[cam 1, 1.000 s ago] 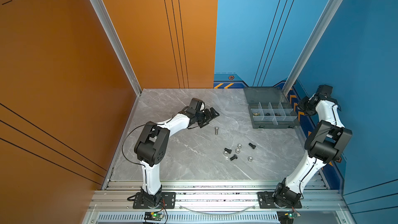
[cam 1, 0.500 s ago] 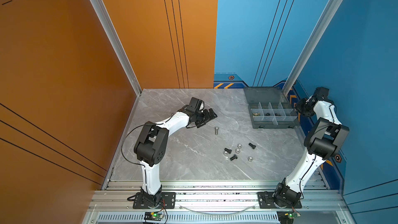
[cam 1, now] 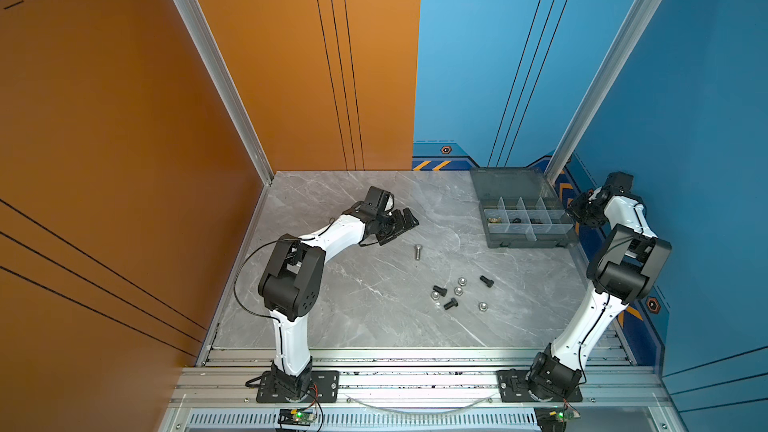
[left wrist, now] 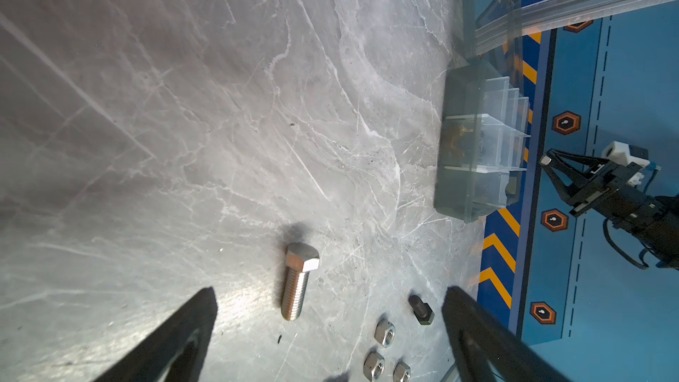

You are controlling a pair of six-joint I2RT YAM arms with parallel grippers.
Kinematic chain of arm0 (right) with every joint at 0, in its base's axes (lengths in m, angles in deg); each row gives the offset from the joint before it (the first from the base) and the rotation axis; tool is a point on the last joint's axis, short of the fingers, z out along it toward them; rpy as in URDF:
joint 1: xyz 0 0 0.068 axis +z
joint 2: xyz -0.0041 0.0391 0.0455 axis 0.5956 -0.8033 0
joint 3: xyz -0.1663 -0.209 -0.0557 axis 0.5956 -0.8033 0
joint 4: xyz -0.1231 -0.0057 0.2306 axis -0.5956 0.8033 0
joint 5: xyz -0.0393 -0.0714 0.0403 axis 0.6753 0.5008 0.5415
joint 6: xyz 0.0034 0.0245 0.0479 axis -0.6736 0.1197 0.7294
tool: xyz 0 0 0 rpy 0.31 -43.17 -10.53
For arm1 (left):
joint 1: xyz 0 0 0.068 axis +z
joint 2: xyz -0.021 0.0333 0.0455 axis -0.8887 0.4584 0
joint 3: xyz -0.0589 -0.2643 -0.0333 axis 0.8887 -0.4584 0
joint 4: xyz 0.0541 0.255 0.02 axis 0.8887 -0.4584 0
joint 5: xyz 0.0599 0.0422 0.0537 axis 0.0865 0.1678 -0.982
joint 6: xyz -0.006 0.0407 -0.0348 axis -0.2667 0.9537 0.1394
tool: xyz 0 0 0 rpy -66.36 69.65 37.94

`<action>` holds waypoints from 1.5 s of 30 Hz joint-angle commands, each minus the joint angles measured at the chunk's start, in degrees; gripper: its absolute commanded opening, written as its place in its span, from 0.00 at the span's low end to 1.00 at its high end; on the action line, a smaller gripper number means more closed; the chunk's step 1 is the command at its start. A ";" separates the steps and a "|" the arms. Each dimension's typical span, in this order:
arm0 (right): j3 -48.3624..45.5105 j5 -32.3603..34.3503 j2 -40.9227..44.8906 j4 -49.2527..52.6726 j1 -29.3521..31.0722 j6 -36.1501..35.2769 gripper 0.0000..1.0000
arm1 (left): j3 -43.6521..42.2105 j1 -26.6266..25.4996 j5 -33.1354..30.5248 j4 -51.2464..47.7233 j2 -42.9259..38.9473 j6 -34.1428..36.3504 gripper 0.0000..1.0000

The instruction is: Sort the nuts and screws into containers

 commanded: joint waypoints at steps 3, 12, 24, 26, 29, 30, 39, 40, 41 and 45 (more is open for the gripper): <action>3.33 0.97 -3.21 -0.67 -0.95 -0.33 0.06 | 1.44 0.47 -1.72 -0.88 -1.50 2.33 0.98; 6.72 0.28 -6.42 0.50 -1.14 -0.20 0.06 | 2.49 0.53 -2.22 -1.57 -1.07 2.42 0.98; 7.17 -0.08 -7.88 1.29 -0.29 -0.77 0.06 | 2.06 0.73 -2.18 -1.98 -1.33 2.90 0.98; 7.09 0.20 -7.87 1.37 -0.17 -0.77 0.06 | 1.96 0.91 -1.82 -1.94 -1.30 2.99 0.98; 7.01 0.44 -7.94 1.37 0.00 -0.74 0.06 | 1.62 1.26 -1.62 -1.87 -1.43 3.17 0.98; 7.08 0.50 -7.97 1.45 0.08 -0.68 0.06 | 1.46 1.32 -1.48 -1.68 -1.52 3.17 0.98; 7.24 1.75 -8.89 1.71 1.19 -0.78 0.11 | 0.52 1.79 -1.14 -1.23 -2.05 3.30 0.98; 7.26 1.90 -8.97 1.73 1.28 -0.69 0.12 | 0.48 1.80 -1.10 -1.19 -2.05 3.34 0.98; 7.39 1.89 -8.99 1.73 1.31 -0.52 0.13 | 0.38 1.79 -1.10 -1.14 -2.09 3.34 0.98; 7.92 2.20 -9.42 1.94 1.67 -0.38 0.18 | 0.05 1.97 -1.01 -0.96 -2.02 3.26 0.98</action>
